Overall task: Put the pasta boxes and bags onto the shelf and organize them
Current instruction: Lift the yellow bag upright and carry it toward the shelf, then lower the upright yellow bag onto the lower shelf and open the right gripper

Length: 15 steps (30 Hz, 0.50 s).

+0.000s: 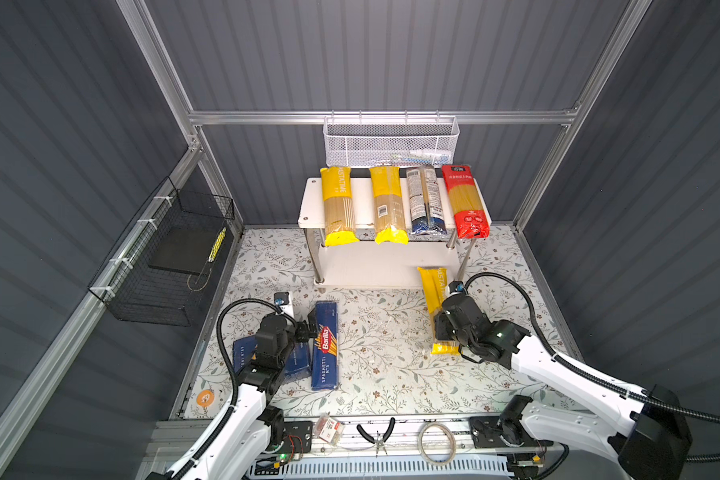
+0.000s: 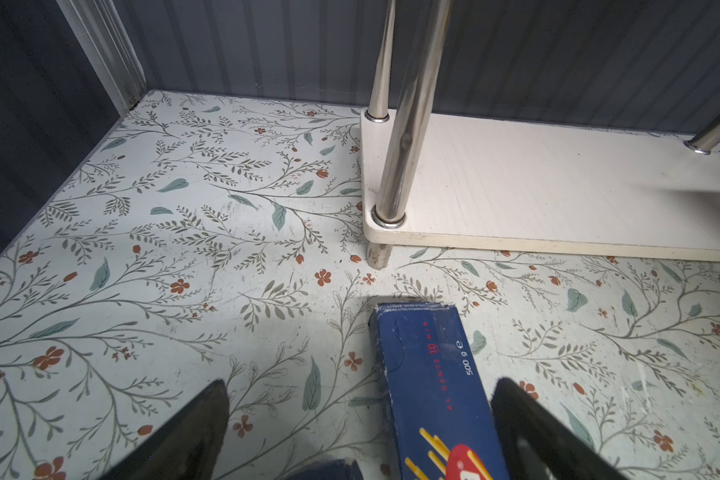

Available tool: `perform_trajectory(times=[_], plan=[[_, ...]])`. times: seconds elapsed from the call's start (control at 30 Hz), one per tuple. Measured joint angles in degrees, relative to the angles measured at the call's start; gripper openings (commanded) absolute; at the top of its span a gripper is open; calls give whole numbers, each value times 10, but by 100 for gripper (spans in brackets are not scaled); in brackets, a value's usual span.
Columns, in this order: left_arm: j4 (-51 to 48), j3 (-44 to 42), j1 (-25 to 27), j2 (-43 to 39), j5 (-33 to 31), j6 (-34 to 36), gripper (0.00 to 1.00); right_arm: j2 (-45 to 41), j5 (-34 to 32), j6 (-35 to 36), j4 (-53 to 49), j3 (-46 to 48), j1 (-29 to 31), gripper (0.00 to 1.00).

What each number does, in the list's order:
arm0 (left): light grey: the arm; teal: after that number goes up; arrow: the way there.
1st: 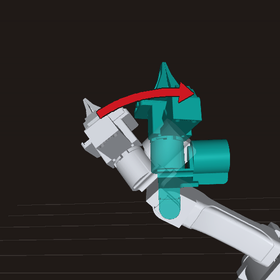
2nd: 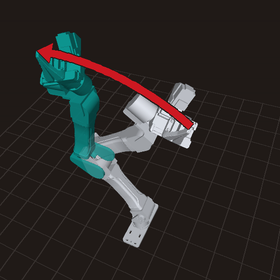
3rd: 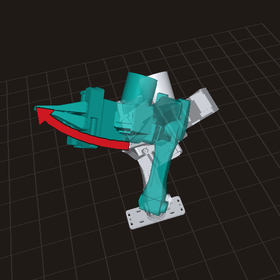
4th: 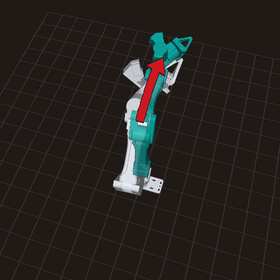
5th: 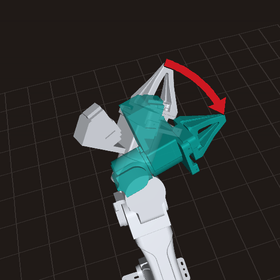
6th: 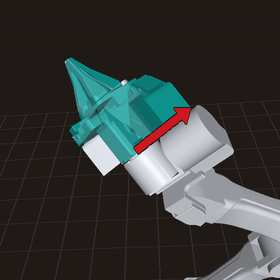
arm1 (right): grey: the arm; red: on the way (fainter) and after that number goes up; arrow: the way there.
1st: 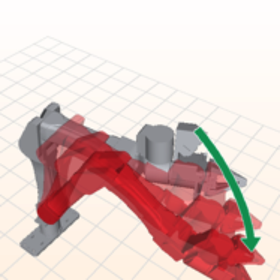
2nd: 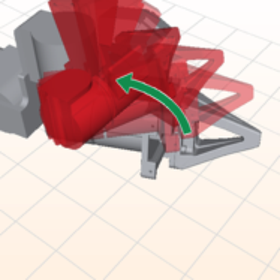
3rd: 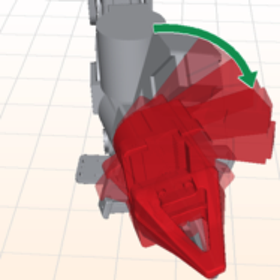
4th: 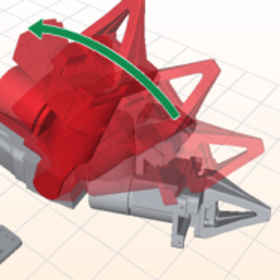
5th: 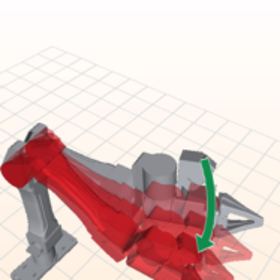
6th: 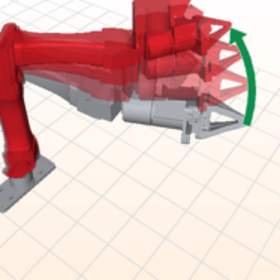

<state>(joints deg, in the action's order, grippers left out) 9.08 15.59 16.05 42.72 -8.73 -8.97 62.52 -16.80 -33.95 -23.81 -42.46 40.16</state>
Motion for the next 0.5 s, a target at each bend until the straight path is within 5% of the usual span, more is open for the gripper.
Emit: perform_trajectory(times=[0.5], plan=[[0,0,0,0,0,0,99,92,20,49,28,-59,-78,8]])
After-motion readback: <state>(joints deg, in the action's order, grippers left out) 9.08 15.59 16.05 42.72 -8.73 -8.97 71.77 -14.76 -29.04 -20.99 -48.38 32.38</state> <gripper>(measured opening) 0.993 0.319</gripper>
